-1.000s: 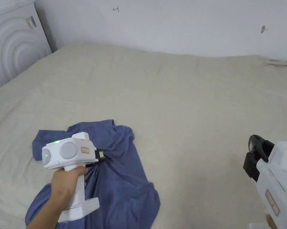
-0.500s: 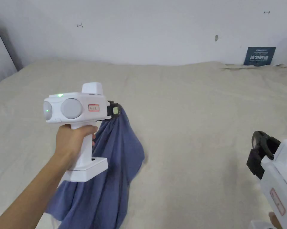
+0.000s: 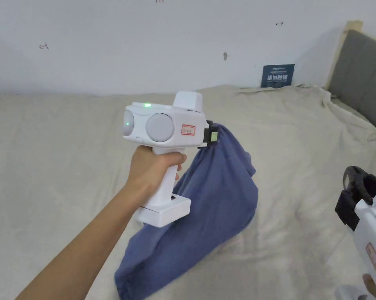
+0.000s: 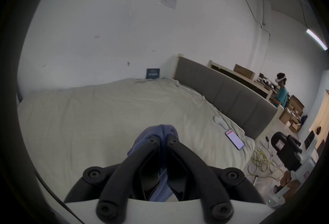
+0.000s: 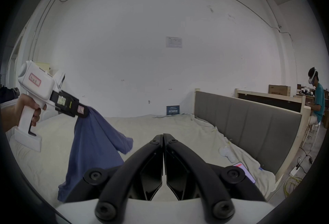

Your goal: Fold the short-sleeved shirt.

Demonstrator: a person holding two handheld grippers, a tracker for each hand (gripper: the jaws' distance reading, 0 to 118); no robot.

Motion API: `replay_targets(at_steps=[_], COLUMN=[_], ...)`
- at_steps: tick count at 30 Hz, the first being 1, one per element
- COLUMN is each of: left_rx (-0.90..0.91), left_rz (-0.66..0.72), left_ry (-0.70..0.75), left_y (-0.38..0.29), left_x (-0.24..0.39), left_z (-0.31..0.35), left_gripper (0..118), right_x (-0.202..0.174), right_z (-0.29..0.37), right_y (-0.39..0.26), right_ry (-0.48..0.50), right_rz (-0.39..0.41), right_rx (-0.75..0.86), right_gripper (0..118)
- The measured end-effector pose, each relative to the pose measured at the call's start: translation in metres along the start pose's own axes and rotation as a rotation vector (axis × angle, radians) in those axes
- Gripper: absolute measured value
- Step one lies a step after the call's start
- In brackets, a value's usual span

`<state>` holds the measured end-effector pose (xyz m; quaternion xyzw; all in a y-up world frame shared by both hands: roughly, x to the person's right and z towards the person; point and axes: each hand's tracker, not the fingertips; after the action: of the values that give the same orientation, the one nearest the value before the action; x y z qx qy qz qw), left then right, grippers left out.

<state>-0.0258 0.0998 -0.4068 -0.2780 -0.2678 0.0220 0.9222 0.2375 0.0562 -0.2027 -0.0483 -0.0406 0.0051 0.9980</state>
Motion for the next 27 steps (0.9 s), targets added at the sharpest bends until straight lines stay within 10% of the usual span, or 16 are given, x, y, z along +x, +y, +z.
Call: replay_targets(at_steps=[19,24,27], left_rx=[-0.567,-0.506,-0.421], left_rz=[-0.063,-0.045,0.001], left_ry=[0.129,0.115,0.165], left_y=[-0.205,-0.191,-0.177], left_x=[-0.015,-0.016,-0.018], left_z=[-0.143,-0.128,-0.110], left_gripper=[4,26,77], right_x=[0.039,0.036,0.034], right_z=[-0.011,-0.012,-0.012], right_y=[-0.033,-0.037,-0.036], right_ry=[-0.061,-0.044,-0.036], right_rz=[-0.013,0.002,0.001], right_rx=[-0.082,-0.089,-0.082], right_gripper=[0,0,0])
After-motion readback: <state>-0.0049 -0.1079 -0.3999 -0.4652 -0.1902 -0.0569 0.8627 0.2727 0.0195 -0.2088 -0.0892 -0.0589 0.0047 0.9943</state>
